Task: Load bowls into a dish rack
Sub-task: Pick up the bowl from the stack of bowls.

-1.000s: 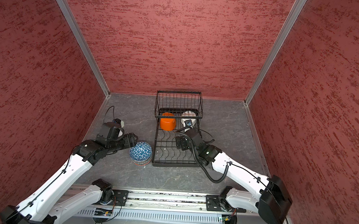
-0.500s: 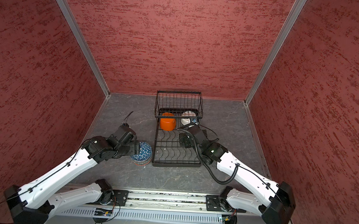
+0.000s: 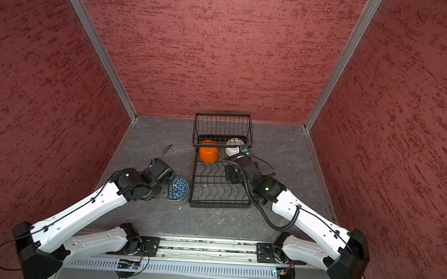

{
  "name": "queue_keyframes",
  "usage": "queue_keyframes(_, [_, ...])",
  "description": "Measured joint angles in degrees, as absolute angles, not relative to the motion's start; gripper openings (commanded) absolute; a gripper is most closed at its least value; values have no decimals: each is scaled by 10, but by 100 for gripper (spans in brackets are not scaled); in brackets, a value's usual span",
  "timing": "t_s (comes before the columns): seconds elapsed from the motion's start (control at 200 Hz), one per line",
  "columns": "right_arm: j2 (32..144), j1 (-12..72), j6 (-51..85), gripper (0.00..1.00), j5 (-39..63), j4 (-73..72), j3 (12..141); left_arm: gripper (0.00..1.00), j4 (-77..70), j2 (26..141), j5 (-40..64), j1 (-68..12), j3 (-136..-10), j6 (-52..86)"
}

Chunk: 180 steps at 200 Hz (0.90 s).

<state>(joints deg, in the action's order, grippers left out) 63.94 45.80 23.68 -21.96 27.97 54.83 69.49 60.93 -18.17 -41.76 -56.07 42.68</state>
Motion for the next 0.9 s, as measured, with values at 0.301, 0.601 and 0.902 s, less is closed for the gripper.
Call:
queue_keyframes(0.301, [651,435,271,81,-208,284,555,75,691,645,-175,-397,-562,415])
queue_keyframes(0.601, [663,429,270,81,-190,284,555,60,678,672,-163,-377,-575,390])
queue_keyframes(0.902, [665,425,263,81,-177,270,555,47,663,686,-153,-368,-578,375])
